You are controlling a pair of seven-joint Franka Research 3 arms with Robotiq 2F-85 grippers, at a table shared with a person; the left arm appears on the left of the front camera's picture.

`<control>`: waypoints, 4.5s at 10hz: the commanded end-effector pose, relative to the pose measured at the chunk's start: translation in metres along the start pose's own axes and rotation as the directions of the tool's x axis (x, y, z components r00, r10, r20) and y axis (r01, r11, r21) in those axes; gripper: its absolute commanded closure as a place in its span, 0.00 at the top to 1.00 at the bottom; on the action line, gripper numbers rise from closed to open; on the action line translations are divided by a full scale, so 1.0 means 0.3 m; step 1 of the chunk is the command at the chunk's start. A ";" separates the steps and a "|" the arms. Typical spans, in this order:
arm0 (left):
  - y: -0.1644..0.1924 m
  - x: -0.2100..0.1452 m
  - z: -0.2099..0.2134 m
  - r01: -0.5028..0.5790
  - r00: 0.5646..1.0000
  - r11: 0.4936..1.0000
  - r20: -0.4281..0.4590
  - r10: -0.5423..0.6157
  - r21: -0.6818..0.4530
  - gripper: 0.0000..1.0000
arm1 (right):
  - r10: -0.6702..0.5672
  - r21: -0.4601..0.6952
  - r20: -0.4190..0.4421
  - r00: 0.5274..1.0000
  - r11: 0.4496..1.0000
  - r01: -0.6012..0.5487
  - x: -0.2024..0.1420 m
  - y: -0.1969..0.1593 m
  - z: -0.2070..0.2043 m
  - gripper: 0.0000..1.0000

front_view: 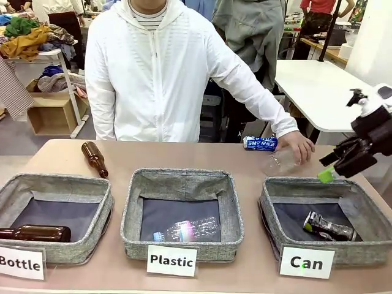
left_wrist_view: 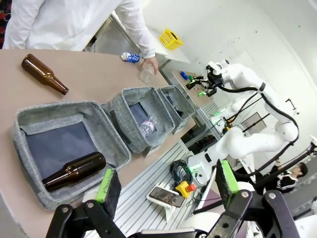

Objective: Sort the can waste into the basket.
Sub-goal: Pick up the can waste from the table and place it in the right Fabric basket.

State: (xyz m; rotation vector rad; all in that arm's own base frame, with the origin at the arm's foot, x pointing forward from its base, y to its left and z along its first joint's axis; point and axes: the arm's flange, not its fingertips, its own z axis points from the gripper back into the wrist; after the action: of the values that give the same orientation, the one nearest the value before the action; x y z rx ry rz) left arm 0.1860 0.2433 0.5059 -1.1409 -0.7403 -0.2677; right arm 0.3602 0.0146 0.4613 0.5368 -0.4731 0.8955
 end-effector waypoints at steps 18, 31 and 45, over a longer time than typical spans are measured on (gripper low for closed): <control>-0.009 0.013 0.002 -0.013 1.000 1.000 0.010 0.013 -0.011 1.00 | -0.506 0.400 0.501 0.702 0.855 0.331 -0.242 -0.123 0.249 1.00; -0.009 0.013 0.002 -0.013 1.000 1.000 0.010 0.013 -0.011 1.00 | -0.089 -0.376 -0.597 0.797 0.909 -0.180 0.637 -0.585 0.187 1.00; -0.009 0.013 0.002 -0.013 1.000 1.000 0.010 0.013 -0.011 1.00 | 0.635 0.038 -0.440 0.635 0.720 -0.693 0.663 -0.974 -0.237 1.00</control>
State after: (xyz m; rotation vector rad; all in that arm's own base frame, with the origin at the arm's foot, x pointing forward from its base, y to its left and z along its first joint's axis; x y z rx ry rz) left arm 0.1872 0.2445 0.5060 -1.1405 -0.7381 -0.2661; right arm 0.7047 0.0290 0.4510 -0.0604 -0.2524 1.6287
